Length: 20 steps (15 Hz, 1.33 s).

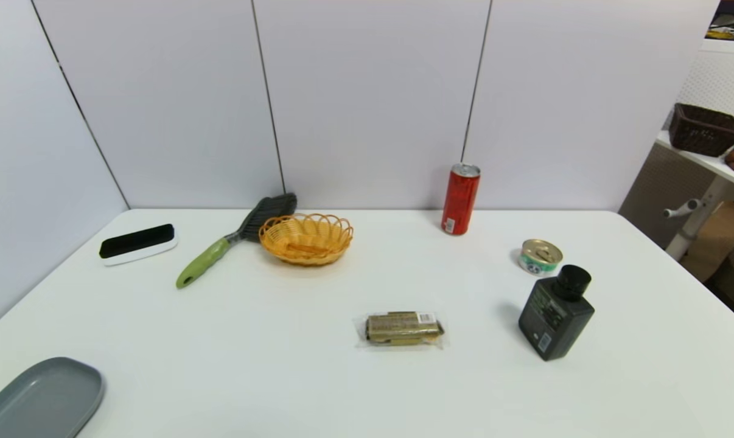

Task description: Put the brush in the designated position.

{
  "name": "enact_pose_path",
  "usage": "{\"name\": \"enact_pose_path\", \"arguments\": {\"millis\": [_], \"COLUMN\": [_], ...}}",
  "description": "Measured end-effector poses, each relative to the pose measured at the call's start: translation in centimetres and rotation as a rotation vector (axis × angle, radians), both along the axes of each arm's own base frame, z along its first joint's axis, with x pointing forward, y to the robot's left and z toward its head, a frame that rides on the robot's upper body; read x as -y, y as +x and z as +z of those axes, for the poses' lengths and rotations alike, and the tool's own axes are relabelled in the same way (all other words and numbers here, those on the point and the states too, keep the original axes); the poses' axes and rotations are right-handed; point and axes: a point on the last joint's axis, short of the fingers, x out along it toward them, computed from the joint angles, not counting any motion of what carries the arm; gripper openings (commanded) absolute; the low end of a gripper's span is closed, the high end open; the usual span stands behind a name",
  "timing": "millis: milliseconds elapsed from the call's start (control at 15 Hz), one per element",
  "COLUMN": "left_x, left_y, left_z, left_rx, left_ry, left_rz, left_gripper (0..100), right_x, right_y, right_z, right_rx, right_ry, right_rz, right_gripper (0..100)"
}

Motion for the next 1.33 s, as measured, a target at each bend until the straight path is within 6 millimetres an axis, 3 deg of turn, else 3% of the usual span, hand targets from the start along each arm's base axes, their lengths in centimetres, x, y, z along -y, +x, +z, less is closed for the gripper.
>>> {"name": "enact_pose_path", "arguments": {"millis": [467,1333], "left_x": [-0.02,-0.02], "left_y": [-0.01,0.00], "left_z": [-0.89,-0.92], "left_rx": [0.067,0.070], "left_ry": [-0.104,-0.106], "left_rz": [0.019,0.019], "left_gripper": [100,100], "right_x": [0.00,0.06], "right_y": [0.00,0.00], "right_z": [0.00,0.03], "right_rx": [0.000,0.002], "right_ry": [0.000,0.044], "right_rz": [0.000,-0.028], "right_gripper": [100,100]}}
